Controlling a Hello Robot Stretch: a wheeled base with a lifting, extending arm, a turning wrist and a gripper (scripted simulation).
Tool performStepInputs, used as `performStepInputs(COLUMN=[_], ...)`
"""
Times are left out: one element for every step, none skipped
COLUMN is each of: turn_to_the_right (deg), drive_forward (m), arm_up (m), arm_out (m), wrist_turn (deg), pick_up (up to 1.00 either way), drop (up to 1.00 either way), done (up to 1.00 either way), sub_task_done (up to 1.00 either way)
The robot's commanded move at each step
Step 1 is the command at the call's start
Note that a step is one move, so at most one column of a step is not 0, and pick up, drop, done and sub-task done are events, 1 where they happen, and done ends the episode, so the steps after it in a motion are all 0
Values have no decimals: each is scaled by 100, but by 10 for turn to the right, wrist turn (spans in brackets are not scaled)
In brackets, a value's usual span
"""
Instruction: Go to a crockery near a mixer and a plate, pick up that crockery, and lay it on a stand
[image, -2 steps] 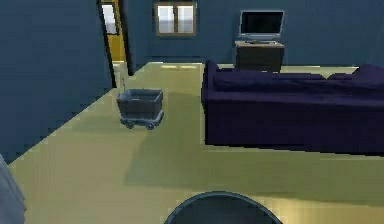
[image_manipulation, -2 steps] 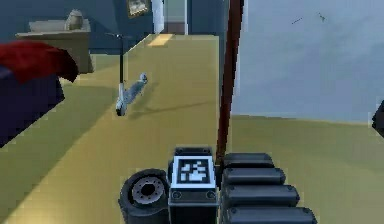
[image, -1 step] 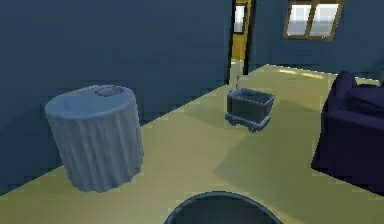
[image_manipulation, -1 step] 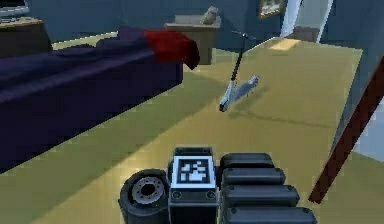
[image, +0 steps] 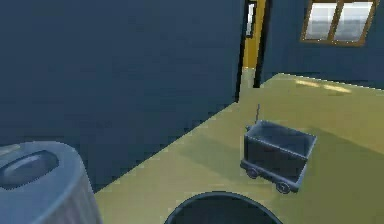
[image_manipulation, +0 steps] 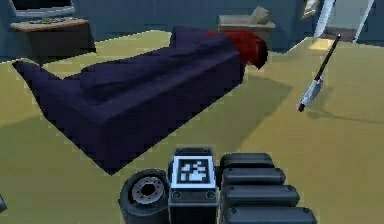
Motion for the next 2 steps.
performStepInputs(turn_to_the_right=[0, 0], drive_forward=[100, 85], arm_up=[0, 0], arm_out=[0, 0], wrist_turn=[0, 0], pick_up=[0, 0], drop=[0, 0], done=[0, 0], sub_task_done=[0, 0])
